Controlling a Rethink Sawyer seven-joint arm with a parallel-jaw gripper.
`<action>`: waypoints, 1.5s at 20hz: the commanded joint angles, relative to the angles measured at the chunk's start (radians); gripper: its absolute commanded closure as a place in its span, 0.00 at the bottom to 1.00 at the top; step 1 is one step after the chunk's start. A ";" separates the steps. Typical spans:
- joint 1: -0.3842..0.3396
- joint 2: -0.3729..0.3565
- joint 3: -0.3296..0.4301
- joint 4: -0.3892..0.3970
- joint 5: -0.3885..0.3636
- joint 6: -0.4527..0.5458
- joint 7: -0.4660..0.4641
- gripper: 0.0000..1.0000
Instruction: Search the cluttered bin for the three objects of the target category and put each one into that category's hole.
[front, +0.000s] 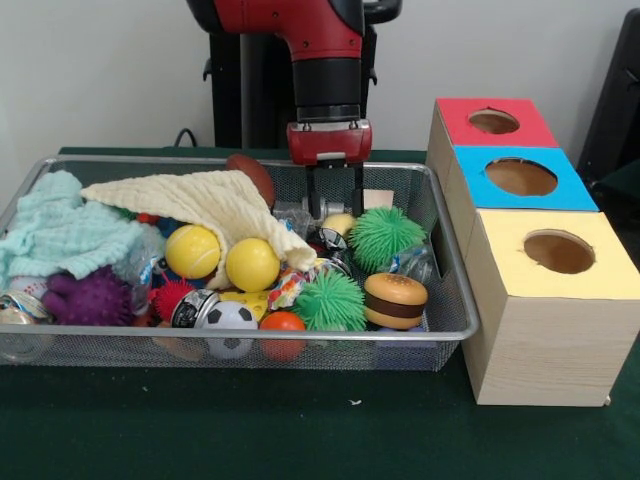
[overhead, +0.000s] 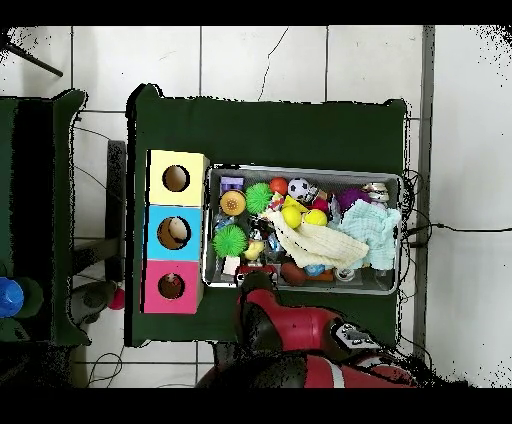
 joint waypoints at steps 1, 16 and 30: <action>-0.007 0.050 0.006 -0.115 0.058 -0.048 0.174 0.00; -0.143 0.075 0.174 -0.072 0.027 -0.096 0.256 0.00; -0.226 0.116 0.277 -0.042 0.043 -0.062 0.294 0.00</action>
